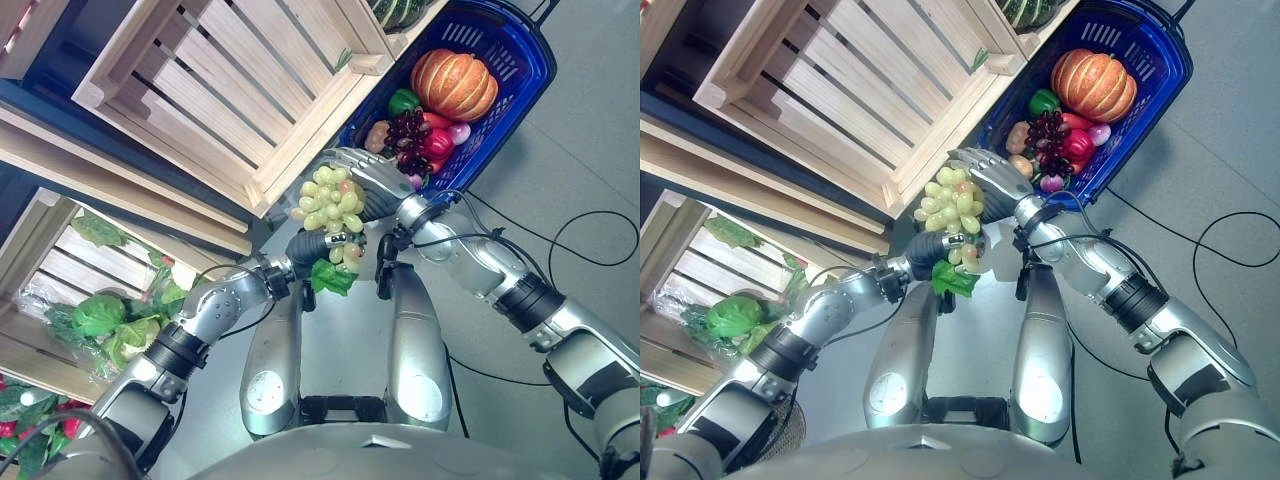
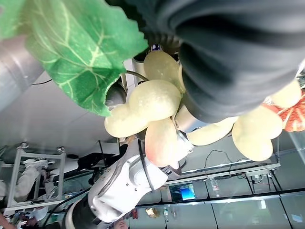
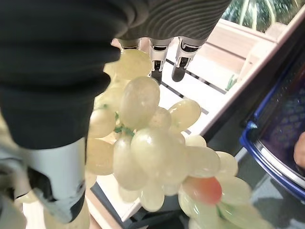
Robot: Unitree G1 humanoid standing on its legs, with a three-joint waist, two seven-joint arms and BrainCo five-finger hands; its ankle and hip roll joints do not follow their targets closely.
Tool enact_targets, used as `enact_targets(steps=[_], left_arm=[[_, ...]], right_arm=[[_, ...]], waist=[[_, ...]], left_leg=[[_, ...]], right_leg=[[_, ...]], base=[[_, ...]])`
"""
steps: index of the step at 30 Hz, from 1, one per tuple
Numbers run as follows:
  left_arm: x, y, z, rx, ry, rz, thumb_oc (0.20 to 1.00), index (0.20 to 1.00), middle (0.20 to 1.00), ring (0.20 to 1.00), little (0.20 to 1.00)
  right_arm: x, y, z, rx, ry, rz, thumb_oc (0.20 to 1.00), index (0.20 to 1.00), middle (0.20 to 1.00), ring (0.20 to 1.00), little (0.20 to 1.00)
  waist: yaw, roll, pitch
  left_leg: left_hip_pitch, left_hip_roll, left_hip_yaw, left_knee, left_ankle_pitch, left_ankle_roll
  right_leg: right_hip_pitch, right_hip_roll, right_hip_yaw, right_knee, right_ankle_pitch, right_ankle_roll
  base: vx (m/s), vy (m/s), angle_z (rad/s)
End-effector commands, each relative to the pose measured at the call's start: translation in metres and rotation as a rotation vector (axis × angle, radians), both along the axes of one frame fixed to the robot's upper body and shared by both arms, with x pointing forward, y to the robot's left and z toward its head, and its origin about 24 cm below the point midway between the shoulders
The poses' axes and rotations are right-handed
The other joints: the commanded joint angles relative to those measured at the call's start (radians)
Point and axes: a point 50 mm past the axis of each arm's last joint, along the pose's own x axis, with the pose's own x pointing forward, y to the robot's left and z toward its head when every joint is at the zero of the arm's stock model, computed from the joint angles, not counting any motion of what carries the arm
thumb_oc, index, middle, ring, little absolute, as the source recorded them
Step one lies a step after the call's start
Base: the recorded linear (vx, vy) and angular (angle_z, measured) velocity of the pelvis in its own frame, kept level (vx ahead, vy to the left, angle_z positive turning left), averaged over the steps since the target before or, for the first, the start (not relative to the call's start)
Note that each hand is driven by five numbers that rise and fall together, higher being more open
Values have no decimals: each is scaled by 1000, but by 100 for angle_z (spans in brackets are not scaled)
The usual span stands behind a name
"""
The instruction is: Pick up fruits and vegetables into the basket
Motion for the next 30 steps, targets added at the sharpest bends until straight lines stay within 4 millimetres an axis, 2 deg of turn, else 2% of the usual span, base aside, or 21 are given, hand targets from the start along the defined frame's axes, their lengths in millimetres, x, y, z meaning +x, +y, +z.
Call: enact_targets(steps=[1,7,13,14,15,22,30], left_arm=[[-21,-36,22,-120,-99,-216,200,200,200,200,200],[-27,-45,16,-81,-103,-329,200,200,200,200,200],[-27,-48,14,-44,-102,-376,200,200,200,200,200],[-26,-48,13,-34,-108,-376,200,200,200,200,200],[-26,-48,13,-32,-112,-377,200,200,200,200,200],[-24,-47,16,0,-146,-373,200,200,200,200,200],[-23,-47,17,19,-169,-363,200,200,200,200,200]], right_arm=[[-10,36,8,36,-33,182,1000,1000,1000,1000,1000],[-7,44,3,41,4,200,1000,1000,1000,1000,1000],[-12,54,1,-19,90,294,1000,1000,1000,1000,1000],[-14,57,0,-46,116,322,344,344,344,344,344],[-16,60,-2,-80,142,348,200,200,200,200,200],[-18,64,-11,-173,338,395,200,200,200,200,200],[-21,66,-12,-66,501,432,200,200,200,200,200]], waist=[[0,20,-57],[3,21,-57],[5,15,-57],[7,12,-57],[8,9,-57],[22,1,-57],[29,-8,-57]], left_leg=[[17,-75,72,147,-234,84],[15,-77,69,145,-232,83],[17,-75,66,142,-230,81],[16,-75,64,142,-230,81],[13,-73,63,144,-230,82],[14,-70,58,144,-226,82],[12,-67,54,139,-218,80]], right_leg=[[48,34,-46,-85,29,30],[47,32,-51,-88,33,30],[50,32,-54,-92,37,33],[50,32,-55,-92,38,34],[47,31,-56,-90,39,34],[51,31,-65,-91,44,36],[50,32,-74,-92,50,39]], base=[[0,0,0],[0,0,0],[-1,-7,0],[-8,-51,2],[-9,-56,3],[-5,-48,5],[-7,-27,3]])
